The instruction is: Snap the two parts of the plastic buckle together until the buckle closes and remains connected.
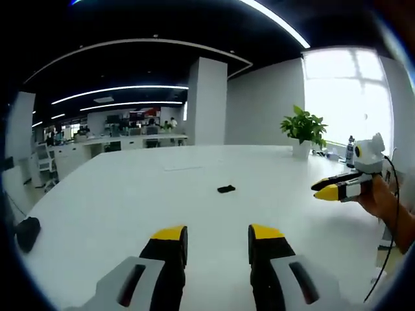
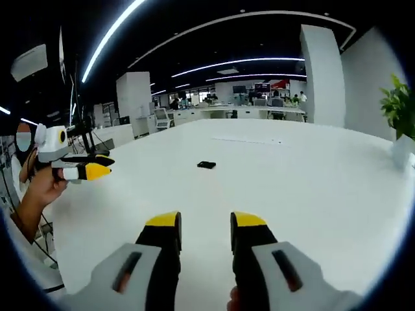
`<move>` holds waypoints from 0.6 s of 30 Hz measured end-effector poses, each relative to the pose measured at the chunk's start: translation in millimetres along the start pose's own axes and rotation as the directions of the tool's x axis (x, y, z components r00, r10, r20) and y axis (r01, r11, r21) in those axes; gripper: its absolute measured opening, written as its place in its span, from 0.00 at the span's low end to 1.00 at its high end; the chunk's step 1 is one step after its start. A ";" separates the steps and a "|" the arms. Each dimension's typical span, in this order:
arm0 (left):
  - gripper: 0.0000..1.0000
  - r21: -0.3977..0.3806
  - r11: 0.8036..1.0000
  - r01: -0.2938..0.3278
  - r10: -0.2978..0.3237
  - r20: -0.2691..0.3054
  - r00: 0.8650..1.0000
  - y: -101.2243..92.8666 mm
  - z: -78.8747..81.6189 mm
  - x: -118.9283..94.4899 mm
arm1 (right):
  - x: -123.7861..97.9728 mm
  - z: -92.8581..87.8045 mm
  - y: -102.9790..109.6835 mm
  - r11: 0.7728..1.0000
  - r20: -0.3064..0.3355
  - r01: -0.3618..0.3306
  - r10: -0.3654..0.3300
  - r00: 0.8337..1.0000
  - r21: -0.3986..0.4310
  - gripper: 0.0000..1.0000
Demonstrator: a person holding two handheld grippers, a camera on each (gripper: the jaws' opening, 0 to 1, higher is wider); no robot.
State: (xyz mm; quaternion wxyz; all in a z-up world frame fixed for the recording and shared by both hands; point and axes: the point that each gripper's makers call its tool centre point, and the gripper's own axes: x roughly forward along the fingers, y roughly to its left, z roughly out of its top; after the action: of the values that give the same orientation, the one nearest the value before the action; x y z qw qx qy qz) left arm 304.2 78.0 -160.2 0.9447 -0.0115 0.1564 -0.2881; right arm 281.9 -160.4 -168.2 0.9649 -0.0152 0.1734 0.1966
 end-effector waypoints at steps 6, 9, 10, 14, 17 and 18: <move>0.37 -0.010 1.000 -0.015 0.015 -0.001 1.000 3.1 -5.2 -8.1 | -26.6 -8.5 1.9 0.997 0.003 0.071 -0.071 0.997 -0.013 0.30; 0.37 -0.009 0.999 -0.032 0.032 0.000 0.999 4.3 -6.9 -13.6 | -33.3 -9.5 0.8 0.996 0.008 0.091 -0.091 0.996 -0.002 0.30; 0.37 -0.008 0.999 -0.036 0.036 -0.001 0.999 4.7 -7.4 -14.6 | -34.6 -9.7 1.0 0.996 0.010 0.092 -0.092 0.996 0.005 0.30; 0.37 -0.008 0.999 -0.050 0.050 -0.002 0.999 7.7 -9.5 -21.5 | -39.8 -11.9 4.7 0.995 0.010 0.093 -0.094 0.996 0.020 0.30; 0.38 -0.011 0.998 -0.058 0.058 0.001 0.998 10.0 -10.0 -24.2 | -41.9 -11.0 5.0 0.995 0.013 0.100 -0.101 0.995 0.022 0.30; 0.38 -0.013 0.998 -0.059 0.059 0.002 0.998 10.3 -10.3 -24.5 | -42.4 -11.1 4.8 0.994 0.013 0.108 -0.108 0.994 0.018 0.30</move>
State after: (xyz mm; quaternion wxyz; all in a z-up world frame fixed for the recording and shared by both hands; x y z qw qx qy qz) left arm 287.4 100.7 -164.1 0.9528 -0.0132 0.1575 -0.2593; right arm 239.9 -172.9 -164.1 0.9754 -0.0150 0.1674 0.1429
